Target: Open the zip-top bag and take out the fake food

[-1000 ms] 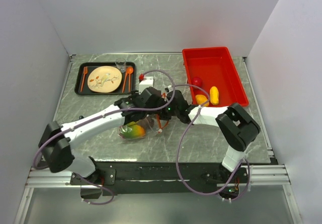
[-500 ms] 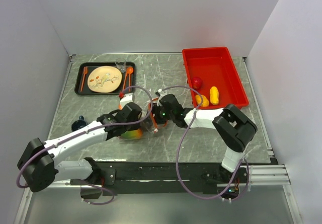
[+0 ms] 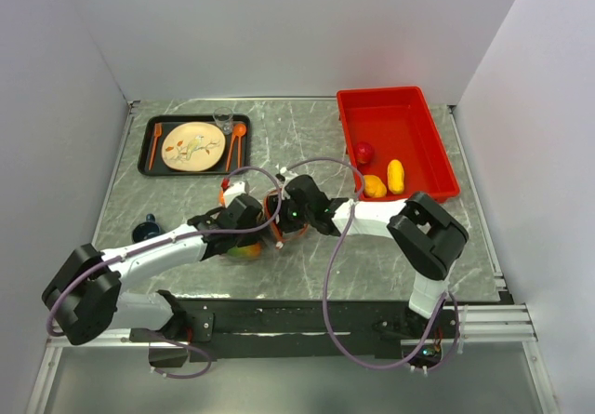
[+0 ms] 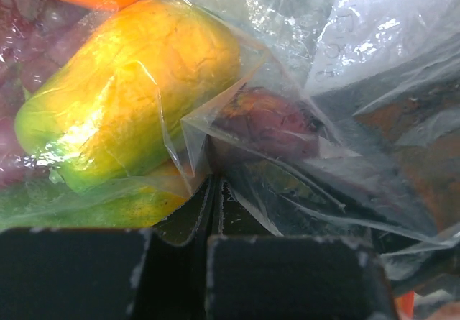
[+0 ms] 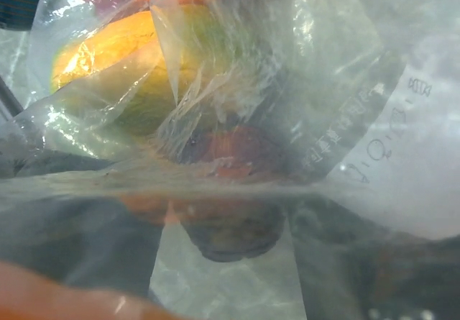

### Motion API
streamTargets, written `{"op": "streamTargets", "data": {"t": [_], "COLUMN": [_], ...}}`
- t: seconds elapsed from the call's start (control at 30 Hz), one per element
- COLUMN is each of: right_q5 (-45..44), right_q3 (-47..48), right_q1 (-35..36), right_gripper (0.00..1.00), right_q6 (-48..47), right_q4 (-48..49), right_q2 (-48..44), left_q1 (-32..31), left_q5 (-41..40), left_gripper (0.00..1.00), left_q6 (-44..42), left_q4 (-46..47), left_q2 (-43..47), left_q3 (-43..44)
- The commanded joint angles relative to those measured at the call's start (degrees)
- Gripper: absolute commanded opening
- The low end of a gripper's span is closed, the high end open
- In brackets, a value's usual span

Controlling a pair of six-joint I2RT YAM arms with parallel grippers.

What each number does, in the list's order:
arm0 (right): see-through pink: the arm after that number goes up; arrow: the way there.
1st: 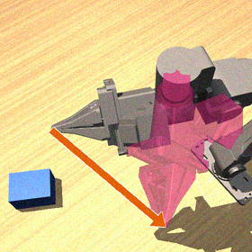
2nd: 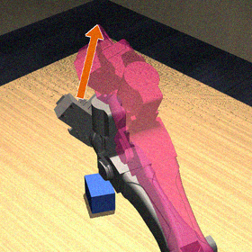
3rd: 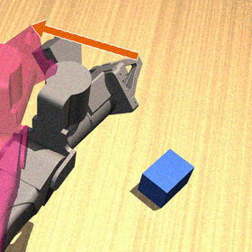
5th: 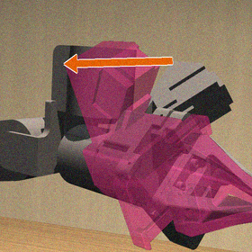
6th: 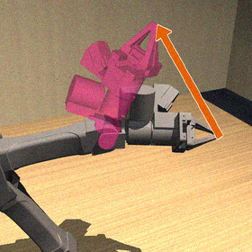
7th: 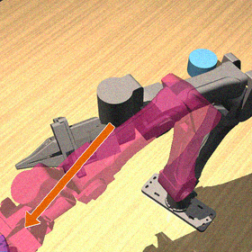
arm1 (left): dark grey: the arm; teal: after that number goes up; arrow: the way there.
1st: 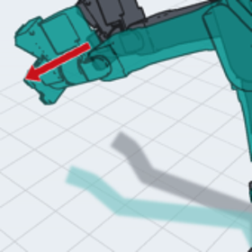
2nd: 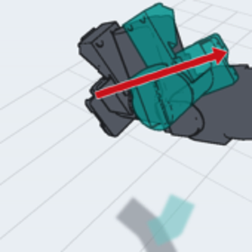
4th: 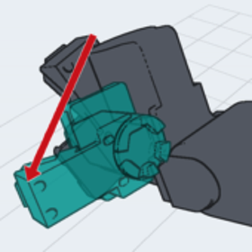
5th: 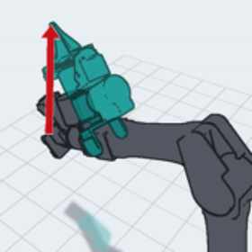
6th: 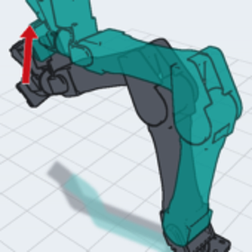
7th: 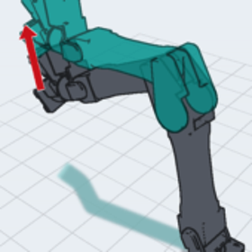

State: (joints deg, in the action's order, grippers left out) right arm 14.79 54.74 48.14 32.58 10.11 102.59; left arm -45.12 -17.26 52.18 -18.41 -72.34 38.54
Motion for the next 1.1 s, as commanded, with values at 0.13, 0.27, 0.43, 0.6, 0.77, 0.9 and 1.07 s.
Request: {"op": "streamTargets", "data": {"t": [0.13,0.27,0.43,0.6,0.77,0.9,1.07], "right_q5": [-2.30,-2.66,-1.08,1.21,-1.59,-2.48,-3.18], "right_q3": [1.69,0.90,-0.16,-1.83,-2.36,-2.88,-3.41], "right_q1": [0.91,-0.59,-4.10,-6.83,-8.23,-10.08,-12.19], "right_gripper": [0.51,0.41,0.41,0.41,0.38,0.35,0.34], "right_q6": [-0.76,0.11,0.91,2.14,3.10,3.63,3.46], "right_q4": [-3.51,-4.22,-4.31,-2.73,-2.81,-2.81,-4.65], "right_q2": [-0.19,-3.35,-6.34,-8.62,-11.17,-13.72,-17.41], "left_q1": [0.30,0.30,0.30,0.30,0.39,0.39,0.39], "left_q5": [-1.81,-2.08,-2.17,-2.35,-0.94,-0.06,0.47], "left_gripper": [0.01,0.01,0.01,0.01,0.01,0.01,0.01], "left_q6": [1.25,2.13,2.57,2.66,1.70,0.03,-2.26], "left_q4": [0.93,0.13,-0.04,-0.48,0.83,0.84,-0.65], "left_q2": [-0.52,-0.96,-0.26,0.00,0.96,0.62,1.14], "left_q3": [0.48,0.04,-0.93,-0.84,-0.31,1.79,4.69]}}
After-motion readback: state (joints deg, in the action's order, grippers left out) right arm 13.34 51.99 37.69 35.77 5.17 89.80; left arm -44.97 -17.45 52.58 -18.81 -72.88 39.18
